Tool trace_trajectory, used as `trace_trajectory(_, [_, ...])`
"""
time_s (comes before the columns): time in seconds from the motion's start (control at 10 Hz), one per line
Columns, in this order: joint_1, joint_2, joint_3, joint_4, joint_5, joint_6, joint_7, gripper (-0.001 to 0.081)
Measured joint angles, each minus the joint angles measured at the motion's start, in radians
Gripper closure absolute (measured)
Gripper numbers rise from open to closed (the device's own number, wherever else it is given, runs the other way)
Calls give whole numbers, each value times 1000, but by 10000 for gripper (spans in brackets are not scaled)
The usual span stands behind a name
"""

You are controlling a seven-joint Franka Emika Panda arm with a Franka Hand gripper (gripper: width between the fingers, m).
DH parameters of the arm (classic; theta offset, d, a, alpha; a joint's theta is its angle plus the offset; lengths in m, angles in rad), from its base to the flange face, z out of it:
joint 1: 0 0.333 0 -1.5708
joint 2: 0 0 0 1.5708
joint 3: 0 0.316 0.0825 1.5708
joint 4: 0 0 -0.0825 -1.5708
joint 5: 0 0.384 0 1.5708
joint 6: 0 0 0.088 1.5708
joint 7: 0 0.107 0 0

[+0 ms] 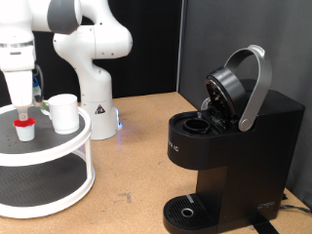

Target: Make a cup of coffee with the keurig machine

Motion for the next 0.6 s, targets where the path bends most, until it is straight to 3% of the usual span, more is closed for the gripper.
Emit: trace_trajectory(0.6, [-9, 34, -22, -52, -13, 86, 0, 1])
